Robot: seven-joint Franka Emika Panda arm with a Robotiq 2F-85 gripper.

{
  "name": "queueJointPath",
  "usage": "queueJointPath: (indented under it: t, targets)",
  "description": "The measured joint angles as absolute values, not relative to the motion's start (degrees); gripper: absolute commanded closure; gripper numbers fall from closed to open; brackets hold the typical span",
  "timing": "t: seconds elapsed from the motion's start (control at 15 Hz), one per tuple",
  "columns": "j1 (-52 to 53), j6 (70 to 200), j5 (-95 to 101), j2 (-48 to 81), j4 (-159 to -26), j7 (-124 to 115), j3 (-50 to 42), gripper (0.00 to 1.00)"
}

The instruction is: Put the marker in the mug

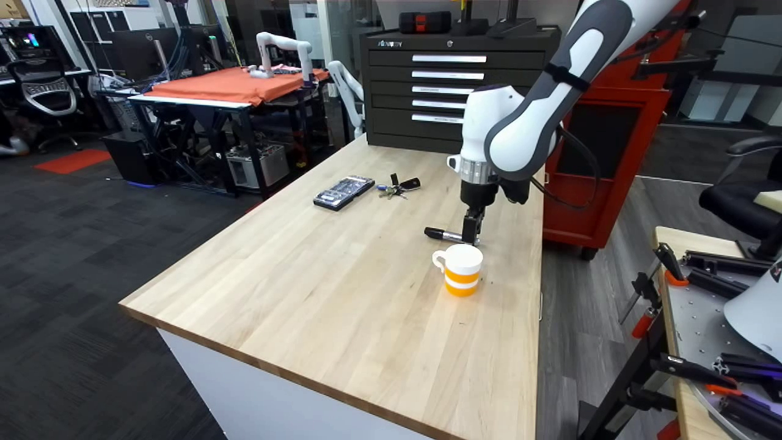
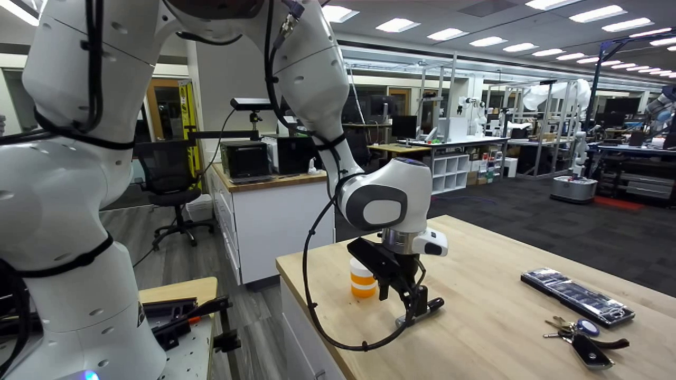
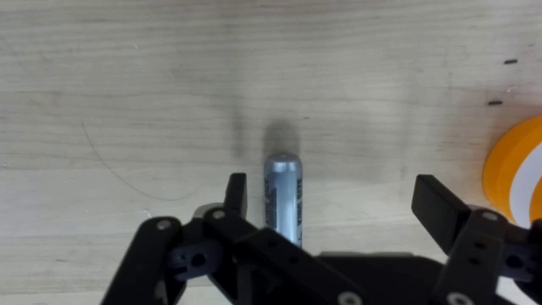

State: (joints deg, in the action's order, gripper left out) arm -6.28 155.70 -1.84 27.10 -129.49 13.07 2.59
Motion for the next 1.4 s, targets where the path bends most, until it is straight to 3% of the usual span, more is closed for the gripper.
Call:
queueJointPath:
  t: [1.4]
  targets:
    - [-7.14, 155.70, 0.17, 29.35, -127.61, 15.94, 0.83, 0.00]
